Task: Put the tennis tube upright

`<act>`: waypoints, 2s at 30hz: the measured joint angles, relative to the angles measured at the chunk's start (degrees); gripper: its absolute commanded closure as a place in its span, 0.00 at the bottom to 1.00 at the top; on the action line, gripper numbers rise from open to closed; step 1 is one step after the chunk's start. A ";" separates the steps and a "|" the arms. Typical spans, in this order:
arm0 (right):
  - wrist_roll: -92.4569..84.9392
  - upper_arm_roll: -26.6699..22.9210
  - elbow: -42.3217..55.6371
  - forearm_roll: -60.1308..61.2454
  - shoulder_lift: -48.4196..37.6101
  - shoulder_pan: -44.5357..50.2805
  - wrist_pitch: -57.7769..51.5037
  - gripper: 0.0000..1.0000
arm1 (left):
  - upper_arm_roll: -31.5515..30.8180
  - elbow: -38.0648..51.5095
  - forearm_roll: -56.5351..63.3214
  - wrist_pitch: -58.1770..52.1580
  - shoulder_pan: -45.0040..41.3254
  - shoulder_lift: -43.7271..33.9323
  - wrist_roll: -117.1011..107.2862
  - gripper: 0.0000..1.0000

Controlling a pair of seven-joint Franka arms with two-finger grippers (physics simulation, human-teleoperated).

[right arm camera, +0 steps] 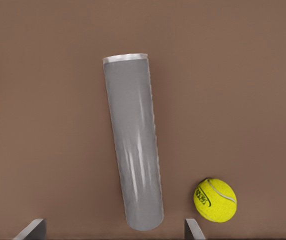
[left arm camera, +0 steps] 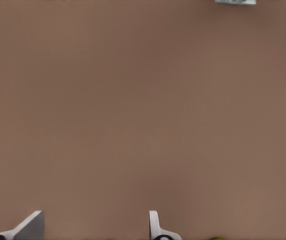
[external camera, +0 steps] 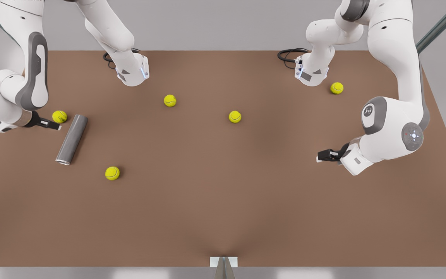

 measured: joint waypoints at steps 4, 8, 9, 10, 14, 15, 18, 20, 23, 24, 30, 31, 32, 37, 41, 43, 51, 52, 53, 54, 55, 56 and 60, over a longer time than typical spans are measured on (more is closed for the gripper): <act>-0.57 -0.09 -2.52 0.00 0.22 -3.85 2.50 0.00 | 0.00 -0.05 -0.05 0.74 0.00 0.56 -0.03 0.00; -1.83 -0.08 -5.20 0.00 3.71 -2.97 8.65 0.00 | 0.00 -0.08 -0.06 0.83 0.00 0.75 -0.03 0.00; -1.88 -0.08 -5.15 0.00 4.64 -3.31 9.00 0.00 | 0.00 -0.06 -0.07 0.83 0.06 0.74 -0.03 0.00; -1.88 -0.08 -5.21 0.01 5.56 -3.36 10.14 0.00 | 0.00 -0.04 -0.07 0.83 0.10 0.75 -0.03 0.00; -2.94 0.00 -7.10 0.02 6.47 -3.31 15.44 0.00 | 0.00 -0.18 -0.07 1.01 -0.02 1.32 -0.04 0.00; -2.94 -0.02 -7.80 0.00 6.59 -3.35 16.64 0.00 | 0.08 -0.41 -0.05 1.42 0.01 1.36 -0.03 0.00; -2.94 0.00 -8.63 0.00 7.27 -4.43 18.12 0.00 | 0.00 -0.44 -0.05 1.71 0.10 1.70 -0.12 0.00; -3.03 0.01 -8.90 0.00 7.99 -4.31 19.92 0.00 | 0.00 -0.36 -0.06 1.90 0.09 1.89 -0.12 0.00; -2.06 0.01 -8.93 0.32 9.69 -4.04 23.79 0.00 | 0.00 -0.35 -0.07 2.24 0.08 2.33 -0.12 0.00; -1.90 0.01 -8.87 0.35 10.11 -3.92 23.94 0.00 | 0.01 -0.35 -0.07 2.24 0.20 2.33 -0.08 0.00; 1.16 1.44 -8.91 3.69 12.26 -3.31 26.39 0.00 | 0.09 -0.44 -0.07 2.59 0.27 2.67 -0.12 0.00; 1.11 1.50 -8.91 3.69 12.38 -3.25 26.49 0.00 | 0.09 -0.44 -0.07 2.88 0.27 3.01 -0.12 0.00; 1.03 1.50 -8.91 3.69 12.39 -3.32 26.50 0.00 | 0.09 -0.50 -0.07 3.11 0.27 3.03 -0.12 0.00; -2.06 1.50 -8.66 1.44 12.21 -3.26 26.49 0.00 | 0.09 -0.44 -0.07 3.04 0.26 3.17 -0.12 0.00; -2.06 1.68 -9.08 -0.59 12.44 -3.14 27.64 0.00 | 0.09 -0.44 -0.07 3.03 0.32 3.12 -0.12 0.00; -2.06 1.68 -9.00 -3.47 12.78 -3.68 27.73 0.00 | 0.09 -0.44 -0.07 3.12 0.26 3.25 -0.12 0.00; -0.66 2.12 -12.06 -5.98 12.99 -5.12 34.17 0.00 | 0.08 -0.27 -0.07 2.96 0.27 3.48 -0.19 0.00; -0.65 2.12 -12.08 -5.98 13.51 -5.11 34.31 0.00 | 0.00 -0.07 -0.07 3.03 0.17 3.39 -0.42 0.00; -0.65 2.12 -12.08 -5.98 13.87 -5.14 35.10 0.00 | 0.00 -0.01 -0.07 2.74 0.07 3.06 -0.84 0.00; -0.65 2.12 -12.08 -5.98 14.28 -5.21 35.32 0.00 | 0.00 0.08 -0.07 2.63 -0.07 2.73 -0.99 0.00; -0.65 2.12 -12.08 -5.98 14.85 -5.20 35.86 0.00 | 0.00 0.08 -0.07 2.51 0.22 2.60 -1.00 0.00; -0.65 2.12 -12.08 -5.98 15.02 -5.20 35.98 0.00 | 0.00 0.08 -0.07 2.50 0.37 2.59 -1.00 0.00; -0.57 2.07 -12.08 -5.98 15.52 -5.20 36.41 0.00 | 0.05 0.00 -0.06 3.01 -0.04 2.90 -1.09 0.00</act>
